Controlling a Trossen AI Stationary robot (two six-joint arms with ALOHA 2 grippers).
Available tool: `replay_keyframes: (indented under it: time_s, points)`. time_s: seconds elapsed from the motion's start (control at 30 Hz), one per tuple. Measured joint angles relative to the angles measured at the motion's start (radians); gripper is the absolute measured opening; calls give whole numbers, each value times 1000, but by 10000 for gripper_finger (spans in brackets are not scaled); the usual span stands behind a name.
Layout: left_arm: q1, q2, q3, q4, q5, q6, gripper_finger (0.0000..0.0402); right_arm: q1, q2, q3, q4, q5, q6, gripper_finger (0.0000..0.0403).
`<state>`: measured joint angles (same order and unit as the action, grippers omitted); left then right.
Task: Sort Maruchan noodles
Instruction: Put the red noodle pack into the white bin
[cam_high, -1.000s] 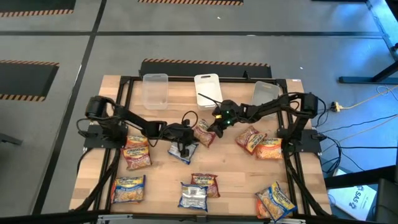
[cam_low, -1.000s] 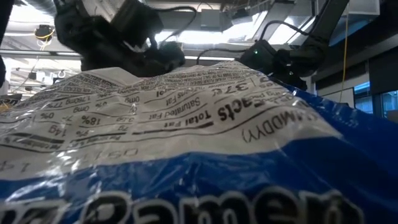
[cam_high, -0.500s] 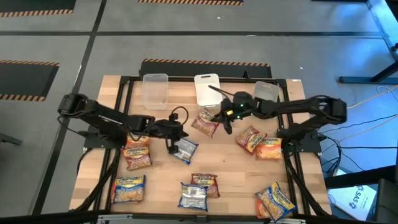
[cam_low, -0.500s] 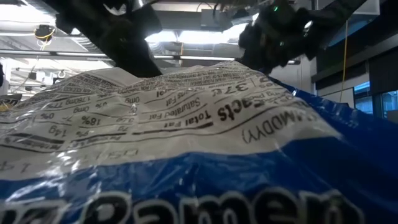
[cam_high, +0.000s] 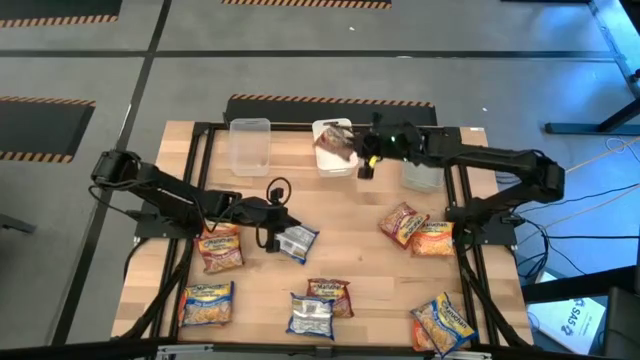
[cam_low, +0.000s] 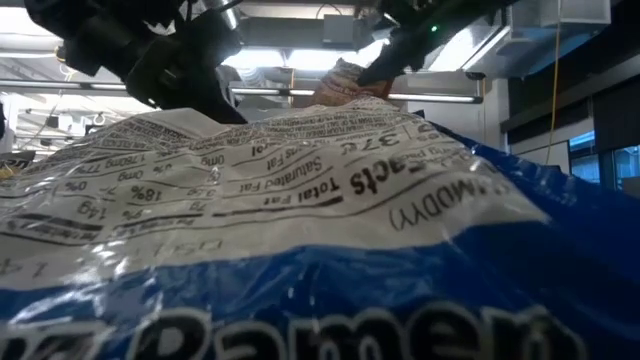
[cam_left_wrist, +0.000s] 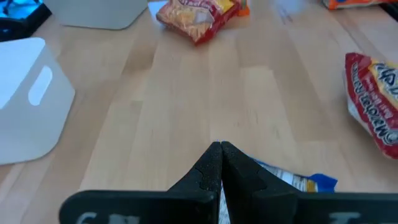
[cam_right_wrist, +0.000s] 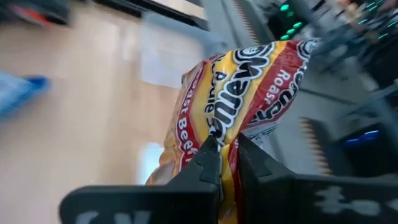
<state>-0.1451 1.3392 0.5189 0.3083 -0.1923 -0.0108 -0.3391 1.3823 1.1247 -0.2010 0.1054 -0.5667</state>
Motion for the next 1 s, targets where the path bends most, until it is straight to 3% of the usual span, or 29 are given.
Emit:
replay_keyframes:
  time_s: [0.27,0.53,1.0]
  points:
    - [28,1,-1,19,-4,40,4,-152,121,67,22,-111,-269,8]
    - [29,1,-1,26,0,40,4,-263,272,113,21,-182,-356,6]
    - [29,1,-1,26,0,40,4,-316,467,230,23,-273,-515,7]
